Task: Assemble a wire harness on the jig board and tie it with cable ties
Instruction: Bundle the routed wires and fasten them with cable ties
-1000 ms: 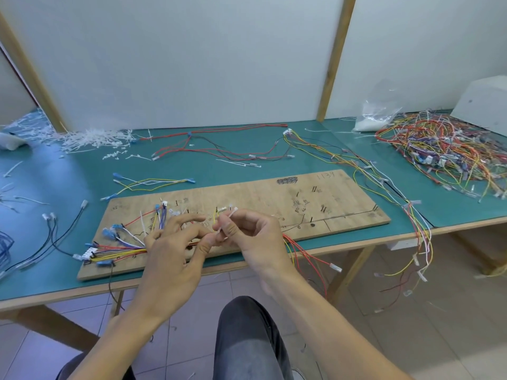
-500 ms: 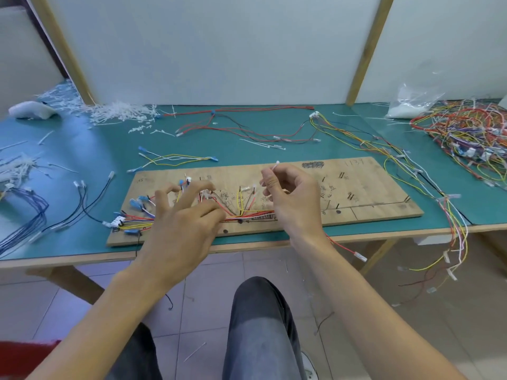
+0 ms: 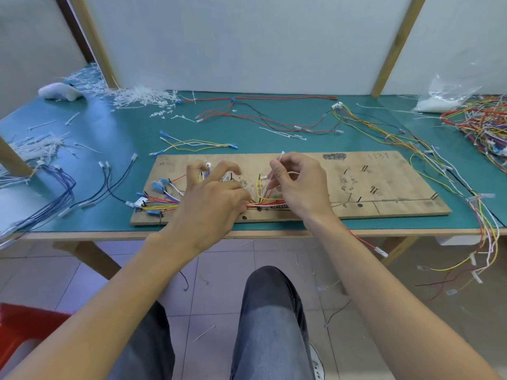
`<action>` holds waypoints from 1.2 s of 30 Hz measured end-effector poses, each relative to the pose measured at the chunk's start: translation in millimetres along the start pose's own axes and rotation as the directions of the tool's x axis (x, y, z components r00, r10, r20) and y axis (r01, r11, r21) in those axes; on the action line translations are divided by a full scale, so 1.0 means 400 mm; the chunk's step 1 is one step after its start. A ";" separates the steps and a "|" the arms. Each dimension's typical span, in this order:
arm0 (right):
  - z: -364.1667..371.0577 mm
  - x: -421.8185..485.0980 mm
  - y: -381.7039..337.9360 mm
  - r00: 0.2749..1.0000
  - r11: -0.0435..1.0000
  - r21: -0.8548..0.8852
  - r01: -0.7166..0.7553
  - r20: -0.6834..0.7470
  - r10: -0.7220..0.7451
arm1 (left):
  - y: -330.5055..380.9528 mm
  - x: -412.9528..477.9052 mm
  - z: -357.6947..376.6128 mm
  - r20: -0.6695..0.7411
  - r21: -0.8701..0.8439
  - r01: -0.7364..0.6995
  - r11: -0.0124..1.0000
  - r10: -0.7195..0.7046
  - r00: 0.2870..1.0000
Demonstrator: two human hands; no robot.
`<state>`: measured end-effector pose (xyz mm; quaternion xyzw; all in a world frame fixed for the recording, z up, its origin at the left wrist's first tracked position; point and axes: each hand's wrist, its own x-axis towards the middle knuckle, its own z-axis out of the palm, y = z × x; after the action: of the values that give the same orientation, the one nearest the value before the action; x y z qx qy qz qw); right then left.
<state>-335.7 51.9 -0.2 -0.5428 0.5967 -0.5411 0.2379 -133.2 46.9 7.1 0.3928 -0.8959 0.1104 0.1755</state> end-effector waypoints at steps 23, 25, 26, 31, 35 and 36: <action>0.006 -0.023 0.003 0.999 1.000 -0.011 0.017 0.040 -0.017 | 0.009 0.026 0.031 0.081 -0.180 0.080 0.980 -0.066 0.995; 0.014 -0.024 0.004 1.000 1.000 -0.012 0.028 -0.001 -0.028 | 0.010 0.024 0.037 0.075 -0.179 0.099 0.979 -0.086 0.993; 0.021 -0.024 0.004 0.999 0.999 -0.009 0.036 -0.031 -0.036 | 0.010 0.024 0.039 0.074 -0.183 0.107 0.977 -0.095 0.993; 0.061 -0.026 -0.004 0.978 0.992 -0.040 0.118 -0.169 -0.123 | 0.008 0.025 0.032 0.092 -0.166 0.113 0.980 -0.099 0.991; 0.077 -0.040 0.012 0.970 0.978 -0.122 0.169 -0.153 -0.186 | 0.007 0.027 0.029 0.101 -0.141 0.108 0.984 -0.095 0.990; 0.078 -0.043 0.016 0.970 0.973 -0.145 0.178 -0.144 -0.198 | 0.006 0.027 0.030 0.101 -0.144 0.109 0.984 -0.095 0.990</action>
<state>-306.0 54.4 -20.7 -0.5670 0.5935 -0.5621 0.1016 -144.5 37.3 0.4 0.4286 -0.8877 0.0155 0.1676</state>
